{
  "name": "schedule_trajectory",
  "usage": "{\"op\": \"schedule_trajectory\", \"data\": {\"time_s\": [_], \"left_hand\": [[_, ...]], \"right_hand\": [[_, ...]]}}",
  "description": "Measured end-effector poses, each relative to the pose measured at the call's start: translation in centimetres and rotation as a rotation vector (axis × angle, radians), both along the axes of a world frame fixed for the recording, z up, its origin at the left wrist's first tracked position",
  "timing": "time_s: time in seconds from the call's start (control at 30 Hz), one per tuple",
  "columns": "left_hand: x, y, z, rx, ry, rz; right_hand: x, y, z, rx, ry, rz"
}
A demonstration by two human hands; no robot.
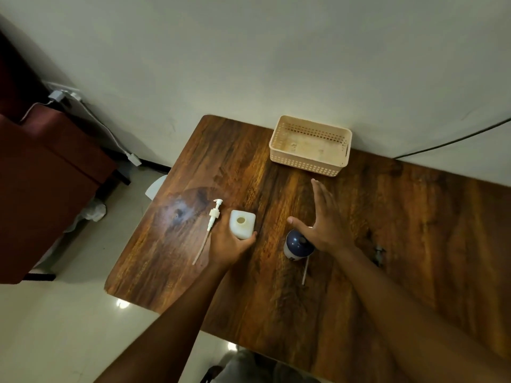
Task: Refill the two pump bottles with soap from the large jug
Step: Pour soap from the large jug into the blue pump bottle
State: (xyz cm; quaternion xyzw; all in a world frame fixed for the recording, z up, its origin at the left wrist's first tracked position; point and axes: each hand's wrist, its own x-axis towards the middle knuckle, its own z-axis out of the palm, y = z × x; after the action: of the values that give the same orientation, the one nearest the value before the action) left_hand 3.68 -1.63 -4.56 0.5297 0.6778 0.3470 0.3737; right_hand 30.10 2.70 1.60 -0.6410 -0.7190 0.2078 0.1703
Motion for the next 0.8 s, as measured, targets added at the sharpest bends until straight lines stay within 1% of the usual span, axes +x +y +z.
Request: {"op": "schedule_trajectory", "data": {"time_s": [0.17,0.33,0.43,0.53,0.63,0.8], "left_hand": [[1.5,0.2,0.0,0.0,0.005,-0.027],[2.8,0.5,0.7,0.014,-0.009,-0.049],[3.0,0.7,0.9,0.015,-0.015,-0.064],[2.8,0.8,0.7,0.023,-0.021,-0.069],[2.4,0.8,0.3,0.032,-0.023,-0.065],[2.1,0.9,0.2,0.021,0.022,-0.05]], "right_hand": [[0.5,-2.9,-1.8,-0.13,0.189,-0.136],[0.4,-5.7,-4.5,-0.239,0.288,-0.247],[-0.1,-6.6,-5.8,-0.299,0.309,-0.258],[-1.0,-6.8,-7.0,-0.312,0.345,-0.265],[-1.9,-6.7,-7.8,-0.314,0.369,-0.316],[-2.7,-6.7,-8.1,-0.187,0.37,-0.403]]}}
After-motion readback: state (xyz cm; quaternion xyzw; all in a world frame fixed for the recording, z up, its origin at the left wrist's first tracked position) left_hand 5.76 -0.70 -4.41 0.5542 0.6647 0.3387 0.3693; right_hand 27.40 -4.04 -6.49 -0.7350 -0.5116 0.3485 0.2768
